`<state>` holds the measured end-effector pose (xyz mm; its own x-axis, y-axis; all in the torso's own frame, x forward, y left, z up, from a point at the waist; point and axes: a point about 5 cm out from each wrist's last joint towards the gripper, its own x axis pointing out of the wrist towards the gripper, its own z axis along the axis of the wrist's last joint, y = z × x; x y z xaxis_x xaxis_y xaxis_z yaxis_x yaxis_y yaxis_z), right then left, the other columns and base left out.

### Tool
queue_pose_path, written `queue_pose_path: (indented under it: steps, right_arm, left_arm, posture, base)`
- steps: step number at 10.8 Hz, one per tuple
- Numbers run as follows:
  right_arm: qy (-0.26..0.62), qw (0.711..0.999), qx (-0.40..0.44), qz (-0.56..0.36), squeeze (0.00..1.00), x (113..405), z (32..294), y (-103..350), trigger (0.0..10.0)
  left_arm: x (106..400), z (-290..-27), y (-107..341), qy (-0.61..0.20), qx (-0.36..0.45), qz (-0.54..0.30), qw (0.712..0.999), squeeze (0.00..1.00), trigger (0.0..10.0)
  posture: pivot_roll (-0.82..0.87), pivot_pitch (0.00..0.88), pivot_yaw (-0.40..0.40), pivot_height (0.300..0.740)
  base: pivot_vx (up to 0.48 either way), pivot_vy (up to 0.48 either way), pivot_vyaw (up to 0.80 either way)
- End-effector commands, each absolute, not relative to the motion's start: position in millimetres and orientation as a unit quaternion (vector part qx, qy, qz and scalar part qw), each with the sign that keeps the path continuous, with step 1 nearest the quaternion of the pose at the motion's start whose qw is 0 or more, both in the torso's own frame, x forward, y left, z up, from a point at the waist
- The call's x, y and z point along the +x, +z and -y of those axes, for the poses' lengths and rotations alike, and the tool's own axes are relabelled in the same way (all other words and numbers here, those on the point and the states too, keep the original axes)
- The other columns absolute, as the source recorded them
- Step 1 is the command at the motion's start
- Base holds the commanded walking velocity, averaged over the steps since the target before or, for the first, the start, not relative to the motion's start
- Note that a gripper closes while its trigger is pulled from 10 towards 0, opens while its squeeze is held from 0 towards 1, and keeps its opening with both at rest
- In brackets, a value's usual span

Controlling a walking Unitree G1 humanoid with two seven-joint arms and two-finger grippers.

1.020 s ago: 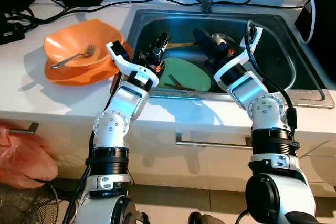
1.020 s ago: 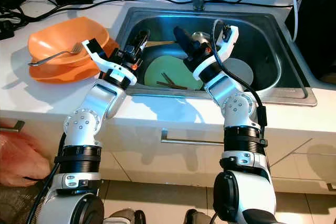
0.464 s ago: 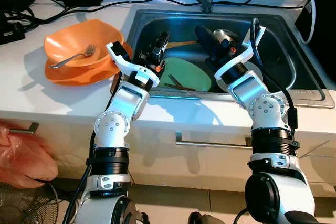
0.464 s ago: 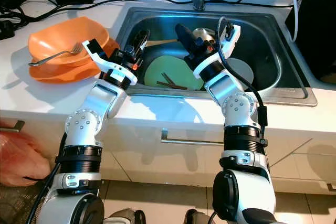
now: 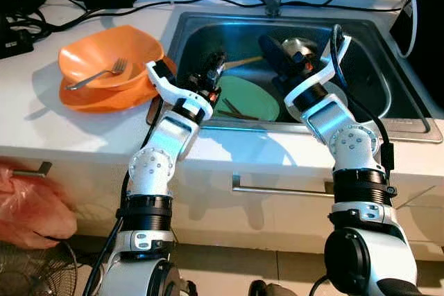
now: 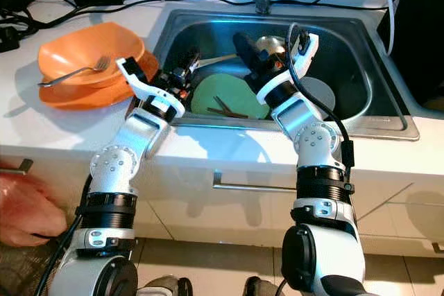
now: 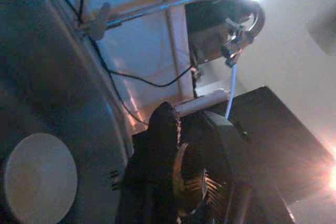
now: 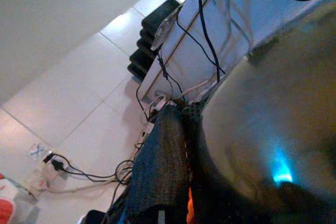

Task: Kitchen organization

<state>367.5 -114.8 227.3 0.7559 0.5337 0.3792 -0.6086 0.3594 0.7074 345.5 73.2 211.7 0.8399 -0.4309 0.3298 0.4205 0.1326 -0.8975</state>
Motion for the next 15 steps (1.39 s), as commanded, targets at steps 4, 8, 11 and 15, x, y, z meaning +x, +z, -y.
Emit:
queue_pose_path:
  steps: [4, 8, 11, 15]
  right_arm:
    - [0.331, 0.841, 0.426, 0.052, 0.00, 372, 119, 234, 0.0]
    - [0.203, 0.937, 0.280, 0.057, 0.00, 385, 136, 217, 0.0]
    - [0.150, 0.968, 0.196, 0.052, 0.00, 387, 152, 201, 0.0]
    - [0.096, 0.993, 0.026, -0.056, 0.00, 387, 166, 157, 0.0]
  left_arm:
    - [334, -51, 208, -0.297, -0.567, -0.027, 0.768, 1.00, 10.0]
    - [328, -50, 210, -0.364, -0.355, -0.013, 0.861, 1.00, 10.0]
    - [324, -47, 205, -0.383, -0.284, -0.009, 0.879, 1.00, 10.0]
    - [327, -51, 195, -0.373, -0.232, -0.014, 0.898, 1.00, 10.0]
  posture:
    - [0.01, 0.109, 0.003, 0.740]
    - [0.01, 0.109, 0.006, 0.740]
    - [0.01, 0.111, 0.005, 0.740]
    - [0.02, 0.112, 0.005, 0.740]
  base:
    - [0.000, 0.000, 0.00]
    - [0.000, 0.000, 0.00]
    - [0.000, 0.000, 0.00]
    - [0.000, 0.000, 0.00]
